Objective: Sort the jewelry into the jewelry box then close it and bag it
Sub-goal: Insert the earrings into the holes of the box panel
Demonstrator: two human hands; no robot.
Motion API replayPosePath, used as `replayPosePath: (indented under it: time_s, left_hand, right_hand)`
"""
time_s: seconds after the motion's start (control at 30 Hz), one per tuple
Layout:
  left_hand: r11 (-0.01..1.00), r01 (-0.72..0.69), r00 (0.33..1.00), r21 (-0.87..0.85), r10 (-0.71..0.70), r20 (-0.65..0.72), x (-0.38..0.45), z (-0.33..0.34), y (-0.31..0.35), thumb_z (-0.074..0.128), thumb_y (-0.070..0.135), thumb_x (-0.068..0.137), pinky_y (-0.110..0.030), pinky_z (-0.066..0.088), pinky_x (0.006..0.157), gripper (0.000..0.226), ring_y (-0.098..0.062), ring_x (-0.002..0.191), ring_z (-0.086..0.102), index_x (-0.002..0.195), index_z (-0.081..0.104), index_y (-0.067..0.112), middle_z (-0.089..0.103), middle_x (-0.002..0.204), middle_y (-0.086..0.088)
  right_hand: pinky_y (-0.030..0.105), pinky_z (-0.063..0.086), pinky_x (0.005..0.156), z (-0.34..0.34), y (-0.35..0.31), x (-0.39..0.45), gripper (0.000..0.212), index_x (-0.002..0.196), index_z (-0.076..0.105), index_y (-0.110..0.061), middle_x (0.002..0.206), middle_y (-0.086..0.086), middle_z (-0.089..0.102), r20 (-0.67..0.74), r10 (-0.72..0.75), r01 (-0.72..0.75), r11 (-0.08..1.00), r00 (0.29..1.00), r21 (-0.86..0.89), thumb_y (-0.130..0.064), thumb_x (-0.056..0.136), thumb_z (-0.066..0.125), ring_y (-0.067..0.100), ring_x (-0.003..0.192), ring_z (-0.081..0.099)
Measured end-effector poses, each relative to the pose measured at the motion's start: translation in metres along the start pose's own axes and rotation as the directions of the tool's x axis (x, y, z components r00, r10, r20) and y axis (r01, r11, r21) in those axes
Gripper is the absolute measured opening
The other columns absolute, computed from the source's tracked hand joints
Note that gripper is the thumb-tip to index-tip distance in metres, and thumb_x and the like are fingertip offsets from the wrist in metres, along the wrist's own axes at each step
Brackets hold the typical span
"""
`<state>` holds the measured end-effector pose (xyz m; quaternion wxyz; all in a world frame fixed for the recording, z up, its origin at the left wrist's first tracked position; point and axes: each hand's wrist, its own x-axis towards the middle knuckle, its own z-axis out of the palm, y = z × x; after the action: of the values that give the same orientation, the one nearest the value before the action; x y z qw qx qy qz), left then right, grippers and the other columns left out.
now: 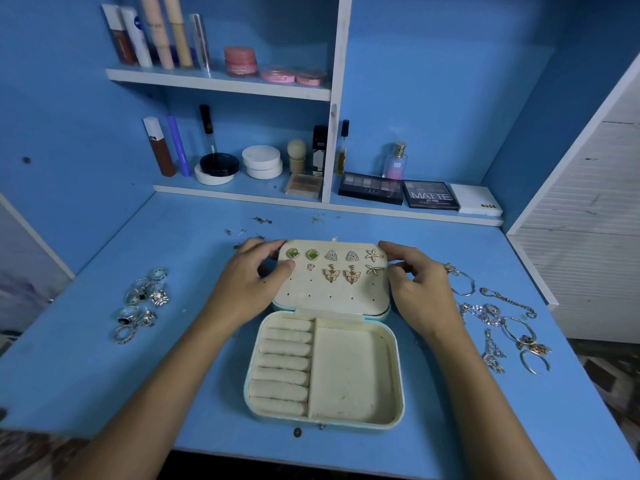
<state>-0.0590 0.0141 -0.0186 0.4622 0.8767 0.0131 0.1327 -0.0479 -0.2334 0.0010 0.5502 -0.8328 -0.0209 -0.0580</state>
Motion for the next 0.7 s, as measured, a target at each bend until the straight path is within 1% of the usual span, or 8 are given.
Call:
replayPosePath:
  time_s: [0.1, 0.17, 0.37, 0.5, 0.53, 0.57, 0.63, 0.7]
  left_hand:
    - [1.000, -0.006, 1.000, 0.021, 0.006, 0.008, 0.000, 0.000, -0.001, 0.065, 0.028, 0.093, -0.014, 0.040, 0.073, 0.025, 0.002, 0.087, 0.054, 0.118, 0.068, 0.029, 0.052, 0.103, 0.016]
    - [1.000, -0.005, 1.000, 0.023, 0.005, 0.009, 0.000, 0.000, -0.001, 0.065, 0.027, 0.092, -0.013, 0.040, 0.072, 0.025, 0.002, 0.087, 0.053, 0.118, 0.067, 0.030, 0.051, 0.103, 0.016]
    - [1.000, 0.003, 1.000, -0.002, -0.003, 0.028, 0.001, 0.000, -0.003, 0.066, 0.027, 0.092, -0.020, 0.044, 0.076, 0.027, 0.002, 0.089, 0.053, 0.118, 0.067, 0.031, 0.051, 0.103, 0.017]
    - [1.000, 0.002, 0.999, -0.020, -0.001, 0.040, 0.001, 0.000, -0.004, 0.064, 0.030, 0.093, -0.019, 0.041, 0.075, 0.027, 0.005, 0.090, 0.052, 0.119, 0.066, 0.033, 0.050, 0.104, 0.020]
    - [1.000, 0.002, 0.999, -0.024, -0.001, 0.039, 0.001, 0.000, -0.005, 0.064, 0.031, 0.093, -0.019, 0.041, 0.076, 0.027, 0.006, 0.091, 0.052, 0.119, 0.066, 0.032, 0.050, 0.104, 0.020]
    - [1.000, 0.001, 0.999, -0.030, 0.000, 0.038, 0.001, 0.000, -0.004, 0.064, 0.032, 0.093, -0.021, 0.041, 0.077, 0.027, 0.005, 0.092, 0.052, 0.119, 0.066, 0.032, 0.051, 0.105, 0.019]
    - [0.999, -0.005, 1.000, -0.047, 0.007, 0.029, 0.001, -0.001, -0.005, 0.063, 0.037, 0.090, -0.022, 0.041, 0.080, 0.029, 0.005, 0.093, 0.053, 0.118, 0.067, 0.031, 0.052, 0.105, 0.018]
    - [0.999, -0.010, 1.000, -0.036, 0.011, 0.025, 0.001, 0.000, -0.004, 0.063, 0.036, 0.089, -0.022, 0.042, 0.080, 0.028, 0.005, 0.094, 0.052, 0.117, 0.067, 0.031, 0.052, 0.103, 0.017]
  right_hand:
    - [0.001, 0.042, 0.071, 0.000, 0.001, 0.000, 0.042, 0.122, 0.068, -0.025, 0.115, -0.008, 0.067, 0.000, 0.002, -0.002, 1.000, 1.000, 0.001, -0.003, 0.093, 0.048, -0.011, 0.092, 0.057]
    - [0.002, 0.043, 0.072, 0.000, 0.002, 0.000, 0.042, 0.122, 0.068, -0.025, 0.115, -0.009, 0.067, 0.003, 0.003, -0.003, 1.000, 1.000, 0.005, -0.002, 0.093, 0.047, -0.010, 0.093, 0.057]
    - [-0.001, 0.041, 0.072, 0.001, 0.001, 0.001, 0.042, 0.120, 0.069, -0.024, 0.111, -0.014, 0.067, -0.004, 0.023, -0.023, 1.000, 1.000, 0.006, -0.001, 0.093, 0.045, -0.005, 0.100, 0.058]
    - [0.001, 0.043, 0.070, 0.002, 0.003, 0.006, 0.042, 0.116, 0.071, -0.022, 0.101, -0.021, 0.069, -0.026, 0.065, -0.065, 0.997, 0.998, 0.028, 0.000, 0.095, 0.043, -0.010, 0.091, 0.061]
    - [0.004, 0.045, 0.073, 0.003, 0.003, 0.008, 0.042, 0.115, 0.072, -0.021, 0.100, -0.020, 0.070, -0.028, 0.074, -0.073, 0.997, 0.997, 0.035, 0.001, 0.095, 0.042, -0.009, 0.090, 0.062]
    - [0.009, 0.049, 0.077, 0.003, 0.004, 0.009, 0.042, 0.115, 0.072, -0.020, 0.098, -0.019, 0.071, -0.031, 0.083, -0.081, 0.996, 0.996, 0.038, 0.001, 0.095, 0.042, -0.006, 0.090, 0.063]
    - [0.024, 0.055, 0.083, 0.003, 0.004, 0.011, 0.041, 0.112, 0.073, -0.021, 0.095, -0.017, 0.073, -0.034, 0.092, -0.091, 0.995, 0.995, 0.030, 0.000, 0.095, 0.042, 0.001, 0.088, 0.066]
    - [0.034, 0.057, 0.082, 0.002, 0.004, 0.013, 0.040, 0.105, 0.074, -0.023, 0.092, -0.015, 0.074, -0.036, 0.089, -0.089, 0.996, 0.995, 0.005, -0.001, 0.095, 0.042, 0.009, 0.083, 0.066]
